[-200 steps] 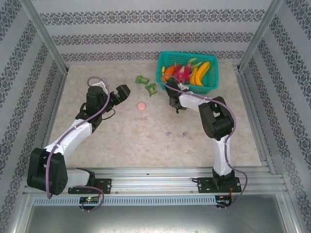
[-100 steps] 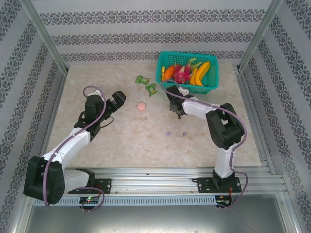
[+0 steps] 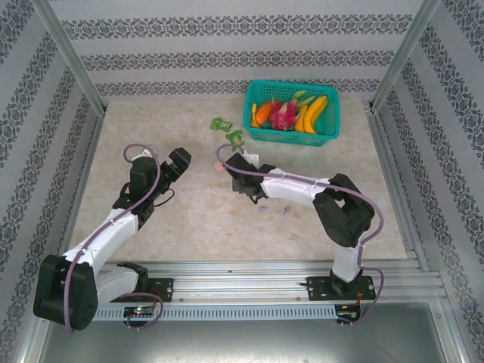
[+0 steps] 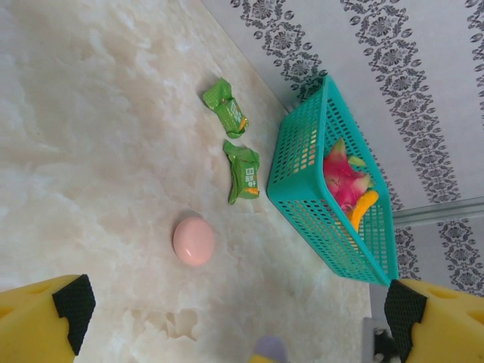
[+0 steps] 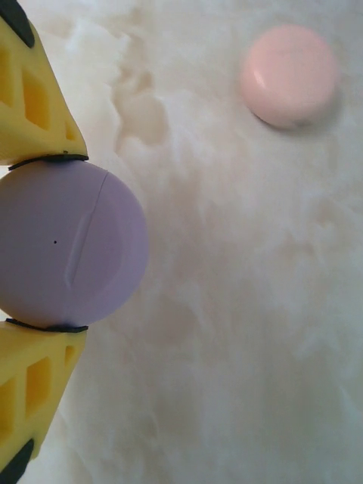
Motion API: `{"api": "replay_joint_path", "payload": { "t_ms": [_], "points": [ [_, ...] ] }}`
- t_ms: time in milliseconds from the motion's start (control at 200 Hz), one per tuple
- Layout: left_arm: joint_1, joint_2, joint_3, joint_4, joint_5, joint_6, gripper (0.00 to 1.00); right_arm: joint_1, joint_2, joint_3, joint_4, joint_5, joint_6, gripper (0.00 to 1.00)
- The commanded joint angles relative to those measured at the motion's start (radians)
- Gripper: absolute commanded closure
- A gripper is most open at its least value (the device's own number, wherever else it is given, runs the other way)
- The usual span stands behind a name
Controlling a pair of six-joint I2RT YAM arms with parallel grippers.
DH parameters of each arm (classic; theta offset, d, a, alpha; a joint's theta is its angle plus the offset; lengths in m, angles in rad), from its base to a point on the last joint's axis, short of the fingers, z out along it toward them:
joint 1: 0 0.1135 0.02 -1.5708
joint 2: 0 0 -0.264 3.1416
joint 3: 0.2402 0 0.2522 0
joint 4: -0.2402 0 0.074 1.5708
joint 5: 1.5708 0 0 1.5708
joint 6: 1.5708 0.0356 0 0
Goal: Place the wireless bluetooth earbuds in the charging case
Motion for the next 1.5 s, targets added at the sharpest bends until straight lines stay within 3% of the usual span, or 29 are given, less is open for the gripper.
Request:
{"api": "replay_joint_path", "payload": {
  "t_ms": [0, 260, 415, 649, 789, 1129, 1494],
  "points": [
    [0.014, -0.037, -0.024, 0.053, -0.021, -0.055, 0.0, 0.045, 0.051, 0.03, -0.056, 0.008, 0.072, 0.63],
    [0.013, -0.056, -0.085, 0.111, -0.035, -0.195, 0.0, 0.106, 0.121, 0.053, -0.097, 0.041, 0.133, 0.62],
    [0.013, -0.059, -0.078, 0.099, -0.008, -0.197, 0.0, 0.114, 0.156, 0.071, -0.119, 0.04, 0.137, 0.59],
    [0.014, -0.069, -0.041, 0.037, 0.009, -0.162, 0.0, 0.109, 0.141, 0.108, -0.156, 0.043, 0.141, 0.31],
    [0.014, -0.066, -0.027, 0.003, 0.003, -0.158, 0.0, 0.088, 0.118, 0.154, -0.202, 0.037, 0.183, 0.26],
    [0.013, -0.052, 0.006, -0.108, -0.055, -0.161, 0.0, 0.052, 0.177, 0.284, -0.337, -0.003, 0.303, 0.24],
    [0.015, -0.05, 0.013, -0.093, -0.043, -0.133, 0.0, 0.052, 0.235, 0.313, -0.368, -0.037, 0.339, 0.23]
  ]
}}
